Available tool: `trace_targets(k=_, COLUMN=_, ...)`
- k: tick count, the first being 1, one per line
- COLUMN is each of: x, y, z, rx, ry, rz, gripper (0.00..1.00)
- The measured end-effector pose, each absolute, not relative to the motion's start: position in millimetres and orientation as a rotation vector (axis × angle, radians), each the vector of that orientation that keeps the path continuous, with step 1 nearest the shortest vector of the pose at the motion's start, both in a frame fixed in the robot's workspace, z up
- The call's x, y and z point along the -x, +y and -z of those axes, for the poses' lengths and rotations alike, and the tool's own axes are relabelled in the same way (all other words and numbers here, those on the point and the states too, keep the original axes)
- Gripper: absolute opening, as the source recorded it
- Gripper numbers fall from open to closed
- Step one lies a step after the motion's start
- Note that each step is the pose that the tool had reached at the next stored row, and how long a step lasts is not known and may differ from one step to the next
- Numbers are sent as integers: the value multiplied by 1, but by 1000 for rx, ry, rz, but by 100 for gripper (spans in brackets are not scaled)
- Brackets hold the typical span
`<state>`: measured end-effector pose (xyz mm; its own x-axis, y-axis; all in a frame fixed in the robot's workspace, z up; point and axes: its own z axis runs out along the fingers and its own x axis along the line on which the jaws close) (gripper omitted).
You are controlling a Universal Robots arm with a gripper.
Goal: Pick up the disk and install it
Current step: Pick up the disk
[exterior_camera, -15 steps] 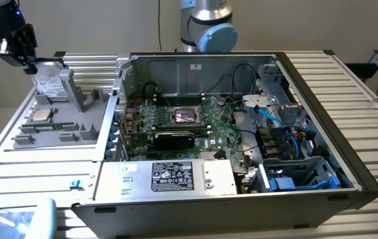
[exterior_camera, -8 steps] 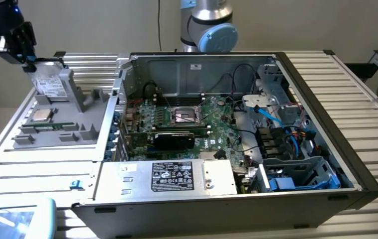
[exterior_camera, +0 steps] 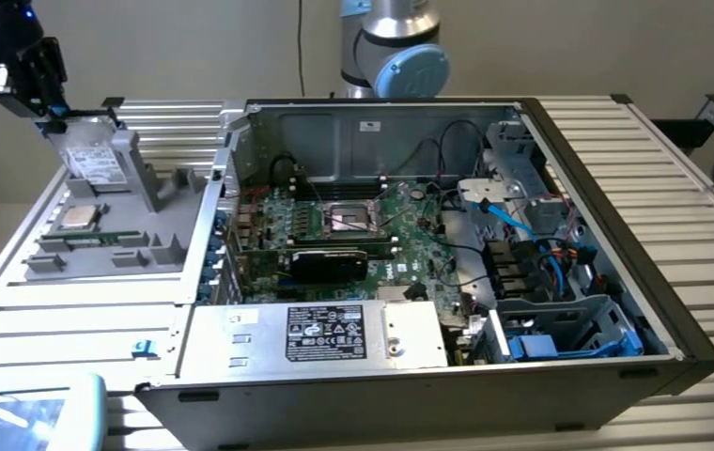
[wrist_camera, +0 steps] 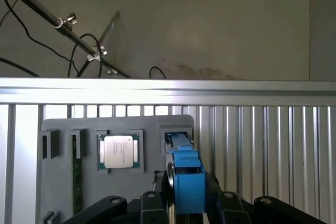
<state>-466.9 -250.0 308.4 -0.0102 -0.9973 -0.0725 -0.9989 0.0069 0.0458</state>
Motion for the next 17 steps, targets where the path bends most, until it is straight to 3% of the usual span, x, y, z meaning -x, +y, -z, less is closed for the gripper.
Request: trace_targets(k=17, x=467, y=-250, z=-312, rx=2198, ry=2217, rz=-134, gripper=39)
